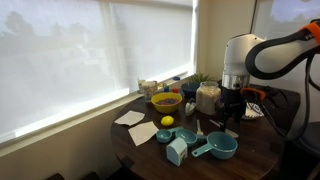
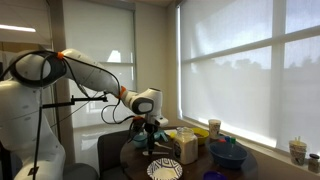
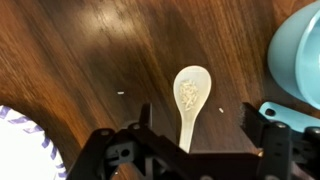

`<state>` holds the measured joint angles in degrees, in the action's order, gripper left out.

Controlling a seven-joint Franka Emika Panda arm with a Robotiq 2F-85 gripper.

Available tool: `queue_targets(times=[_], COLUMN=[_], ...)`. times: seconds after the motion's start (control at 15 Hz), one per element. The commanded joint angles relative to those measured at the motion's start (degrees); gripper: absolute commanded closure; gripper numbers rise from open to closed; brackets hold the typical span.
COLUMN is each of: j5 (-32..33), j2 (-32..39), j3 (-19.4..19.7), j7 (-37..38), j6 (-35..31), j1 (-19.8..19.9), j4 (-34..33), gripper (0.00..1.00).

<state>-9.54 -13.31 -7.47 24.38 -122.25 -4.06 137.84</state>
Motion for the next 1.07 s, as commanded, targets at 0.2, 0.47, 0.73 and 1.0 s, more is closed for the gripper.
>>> queue_targets(times=[0.2, 0.47, 0.73, 1.0], j5=[0.9, 1.3, 1.4, 2.9], j2=[1.1, 2.6, 3.7, 3.9], j3=[-0.1, 0.0, 0.1, 0.1], j7=[2.2, 2.4, 2.8, 4.6], j6=[-4.2, -5.8, -6.4, -6.5], j1=[0.9, 1.2, 1.2, 1.5], j4=[0.3, 0.0, -0.1, -0.1], gripper=[0.00, 0.09, 0.42, 0.56])
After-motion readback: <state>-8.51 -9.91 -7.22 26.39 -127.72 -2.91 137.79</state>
